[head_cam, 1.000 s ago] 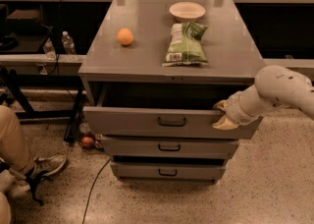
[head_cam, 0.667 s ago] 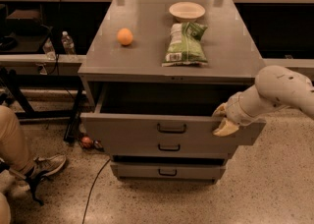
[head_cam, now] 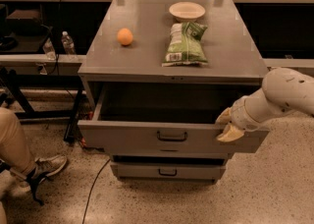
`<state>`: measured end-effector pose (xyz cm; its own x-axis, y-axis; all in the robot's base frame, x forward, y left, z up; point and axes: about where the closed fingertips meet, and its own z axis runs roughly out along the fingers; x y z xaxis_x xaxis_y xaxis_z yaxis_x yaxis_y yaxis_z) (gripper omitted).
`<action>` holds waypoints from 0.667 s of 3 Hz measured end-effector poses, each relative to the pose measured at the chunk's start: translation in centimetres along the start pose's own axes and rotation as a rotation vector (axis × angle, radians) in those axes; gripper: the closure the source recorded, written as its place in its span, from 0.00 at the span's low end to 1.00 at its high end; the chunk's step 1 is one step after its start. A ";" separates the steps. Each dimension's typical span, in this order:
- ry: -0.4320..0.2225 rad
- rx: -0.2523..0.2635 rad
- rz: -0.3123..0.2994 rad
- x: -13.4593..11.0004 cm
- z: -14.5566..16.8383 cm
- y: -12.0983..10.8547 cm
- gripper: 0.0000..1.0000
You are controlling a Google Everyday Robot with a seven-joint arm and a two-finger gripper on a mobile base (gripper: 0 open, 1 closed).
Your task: Open top drawer
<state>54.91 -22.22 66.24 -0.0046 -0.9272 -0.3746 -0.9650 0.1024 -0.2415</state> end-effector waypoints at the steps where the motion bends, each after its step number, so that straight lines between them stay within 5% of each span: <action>1: -0.012 -0.012 0.019 0.4 0.5 1.4 1.00; 2: -0.012 -0.012 0.019 0.4 0.4 1.4 1.00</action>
Offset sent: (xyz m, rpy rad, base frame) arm -0.1209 0.0064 -0.0616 0.1085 0.1487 -0.0992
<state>53.64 -22.26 65.36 -0.0203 -0.9207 -0.3897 -0.9679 0.1158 -0.2232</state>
